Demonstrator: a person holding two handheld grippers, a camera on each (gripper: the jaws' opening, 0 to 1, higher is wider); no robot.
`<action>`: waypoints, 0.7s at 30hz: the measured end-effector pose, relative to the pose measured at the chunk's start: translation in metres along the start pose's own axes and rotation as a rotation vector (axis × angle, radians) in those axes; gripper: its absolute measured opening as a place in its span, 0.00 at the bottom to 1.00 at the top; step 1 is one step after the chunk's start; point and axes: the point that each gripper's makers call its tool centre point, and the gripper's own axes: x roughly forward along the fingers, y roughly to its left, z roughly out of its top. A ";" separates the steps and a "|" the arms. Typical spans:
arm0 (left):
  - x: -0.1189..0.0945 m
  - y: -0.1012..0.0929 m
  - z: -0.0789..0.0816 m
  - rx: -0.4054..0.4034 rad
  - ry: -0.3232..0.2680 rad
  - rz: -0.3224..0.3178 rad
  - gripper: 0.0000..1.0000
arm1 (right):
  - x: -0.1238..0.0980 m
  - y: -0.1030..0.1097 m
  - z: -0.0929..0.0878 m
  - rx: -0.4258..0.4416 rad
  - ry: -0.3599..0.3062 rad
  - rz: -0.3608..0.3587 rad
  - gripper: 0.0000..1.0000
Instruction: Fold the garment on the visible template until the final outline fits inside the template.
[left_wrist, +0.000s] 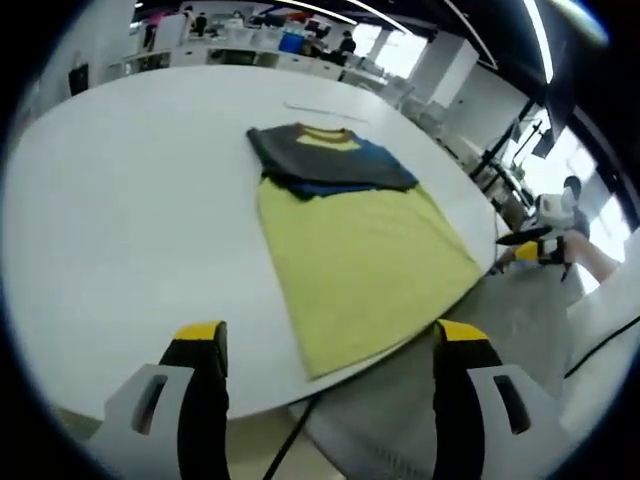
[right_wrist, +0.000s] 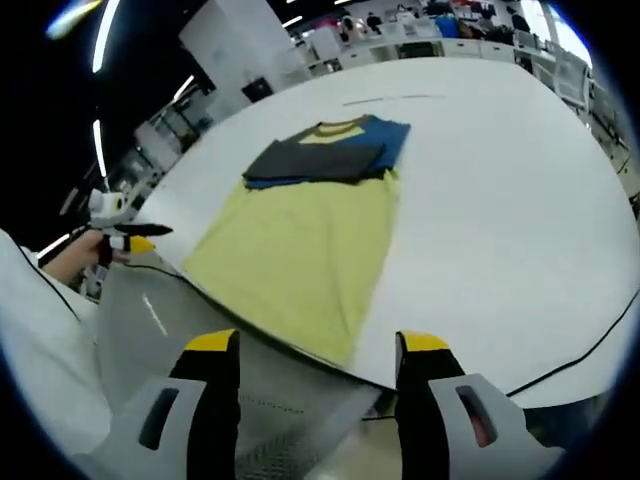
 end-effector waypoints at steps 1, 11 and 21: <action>0.003 0.000 -0.003 -0.004 0.008 -0.003 0.79 | 0.002 -0.001 -0.001 0.004 -0.001 -0.003 0.59; 0.019 -0.003 -0.021 -0.028 0.065 -0.013 0.76 | 0.019 -0.007 -0.013 -0.001 0.057 -0.043 0.46; 0.028 -0.002 -0.030 -0.047 0.099 -0.024 0.75 | 0.030 -0.013 -0.025 0.024 0.088 -0.052 0.31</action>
